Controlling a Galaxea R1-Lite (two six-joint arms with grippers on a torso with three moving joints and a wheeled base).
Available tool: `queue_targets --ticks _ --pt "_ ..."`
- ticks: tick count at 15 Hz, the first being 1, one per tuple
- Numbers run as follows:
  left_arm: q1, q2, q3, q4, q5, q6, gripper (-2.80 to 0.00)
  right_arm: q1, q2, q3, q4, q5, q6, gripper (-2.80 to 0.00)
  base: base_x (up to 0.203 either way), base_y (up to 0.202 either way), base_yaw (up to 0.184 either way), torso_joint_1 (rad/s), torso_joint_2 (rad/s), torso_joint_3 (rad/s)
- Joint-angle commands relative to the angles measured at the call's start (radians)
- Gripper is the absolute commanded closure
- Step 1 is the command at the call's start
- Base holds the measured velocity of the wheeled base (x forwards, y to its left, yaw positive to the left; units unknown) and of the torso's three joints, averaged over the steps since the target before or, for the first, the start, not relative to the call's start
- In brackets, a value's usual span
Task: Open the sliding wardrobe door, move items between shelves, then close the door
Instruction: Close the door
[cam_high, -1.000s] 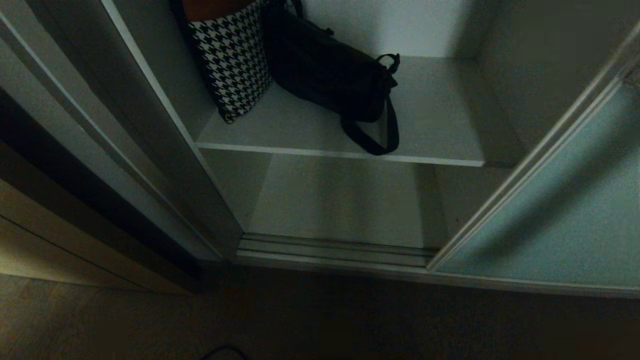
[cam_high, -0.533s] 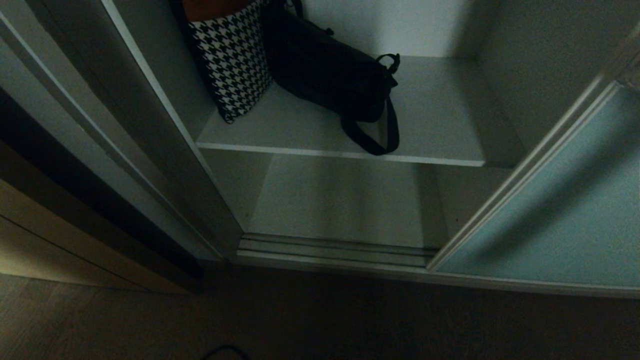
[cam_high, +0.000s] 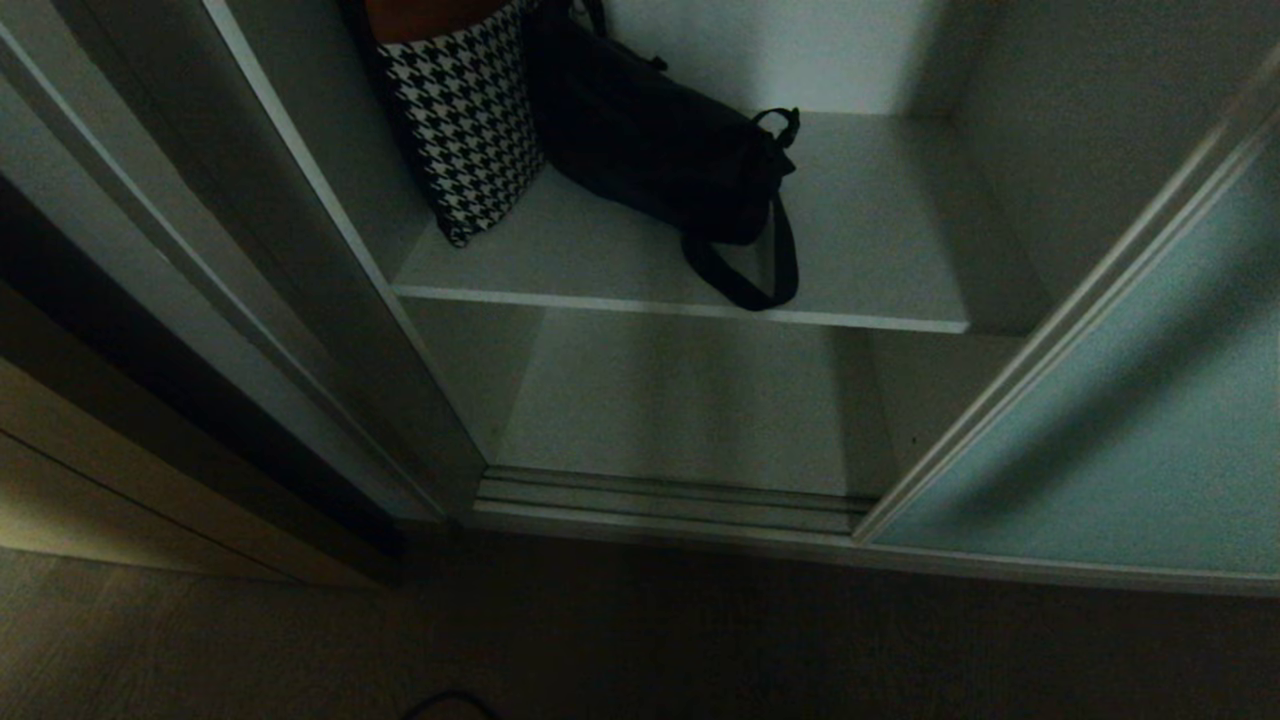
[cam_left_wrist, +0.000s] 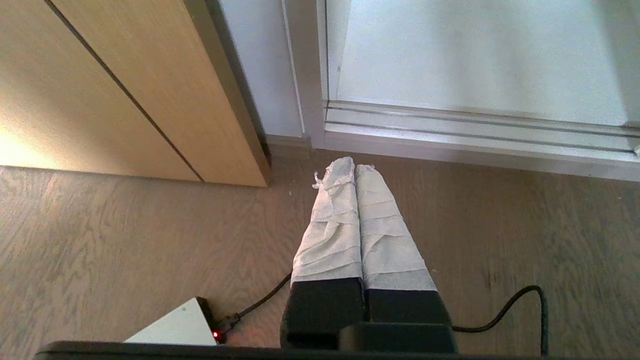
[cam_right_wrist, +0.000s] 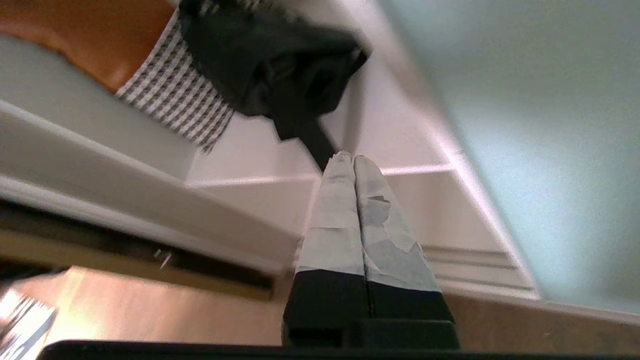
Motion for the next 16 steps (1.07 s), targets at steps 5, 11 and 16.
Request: queue_targets --ticks 5,11,16 --pt "0.000 0.000 0.000 0.000 0.000 0.000 0.00 -0.076 0.005 -0.009 -0.004 0.000 0.000 0.00 0.000 0.000 0.000 0.000 0.00 0.000" --pt "0.000 0.001 0.000 0.000 0.000 0.000 0.00 -0.121 0.075 -0.009 -0.026 0.009 -0.002 0.00 0.000 0.000 0.000 0.000 0.00 0.000" --pt "0.000 0.001 0.000 0.000 0.000 0.000 0.00 -0.098 0.100 0.004 -0.026 0.009 -0.003 0.00 0.000 0.000 0.000 0.000 0.00 0.000"
